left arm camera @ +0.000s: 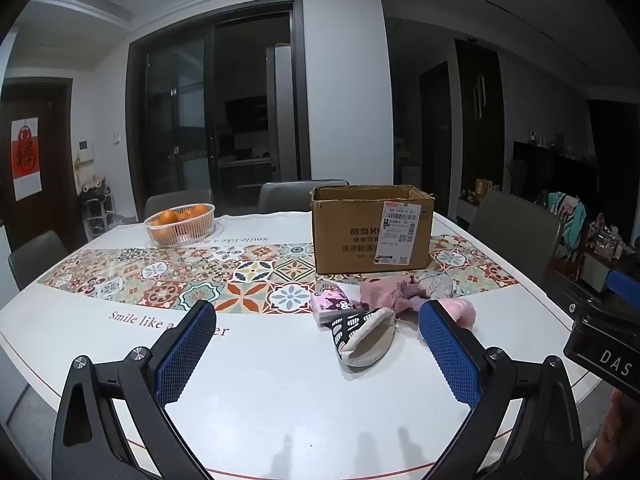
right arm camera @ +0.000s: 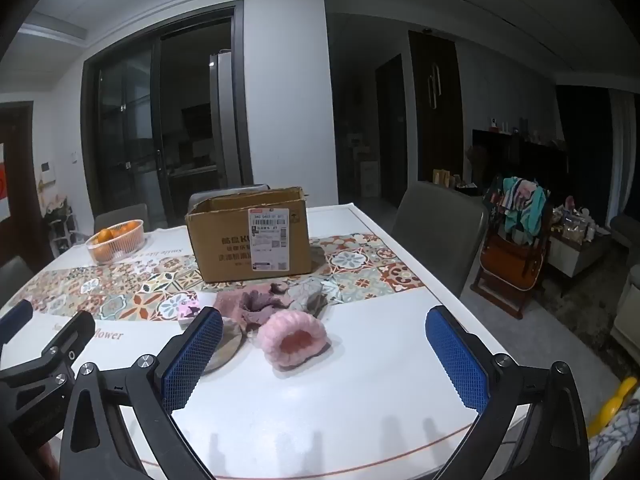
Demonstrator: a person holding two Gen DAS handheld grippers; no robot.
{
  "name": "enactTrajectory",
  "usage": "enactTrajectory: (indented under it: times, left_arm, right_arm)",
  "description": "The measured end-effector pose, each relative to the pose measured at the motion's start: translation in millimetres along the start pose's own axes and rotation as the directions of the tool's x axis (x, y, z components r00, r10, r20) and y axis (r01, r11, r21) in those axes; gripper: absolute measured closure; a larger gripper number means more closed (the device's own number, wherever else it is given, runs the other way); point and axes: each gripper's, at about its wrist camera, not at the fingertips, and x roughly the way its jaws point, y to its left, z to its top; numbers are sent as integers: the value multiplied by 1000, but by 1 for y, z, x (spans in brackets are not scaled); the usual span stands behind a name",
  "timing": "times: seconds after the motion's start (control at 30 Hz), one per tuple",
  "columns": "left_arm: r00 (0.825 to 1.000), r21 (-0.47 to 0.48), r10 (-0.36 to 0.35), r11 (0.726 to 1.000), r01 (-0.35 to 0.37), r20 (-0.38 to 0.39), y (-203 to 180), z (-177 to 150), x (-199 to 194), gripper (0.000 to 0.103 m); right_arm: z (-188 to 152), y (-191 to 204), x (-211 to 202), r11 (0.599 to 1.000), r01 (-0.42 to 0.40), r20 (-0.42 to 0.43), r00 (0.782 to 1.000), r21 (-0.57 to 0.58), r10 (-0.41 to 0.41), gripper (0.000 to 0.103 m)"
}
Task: Organize soft objects
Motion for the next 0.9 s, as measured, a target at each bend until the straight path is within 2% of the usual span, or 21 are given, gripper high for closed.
enactTrajectory:
  times: [0.53, 0.9]
  left_arm:
    - [1000, 5, 1, 1000, -1, 10, 1, -7, -7, 0]
    - [1000, 2, -13, 1000, 13, 4, -1, -7, -14, 0]
  right_arm:
    - [-6, -3, 4, 1000, 0, -15, 1000, -9, 0, 0]
    - [-14, -3, -12, 1000, -1, -4, 1000, -2, 1, 0]
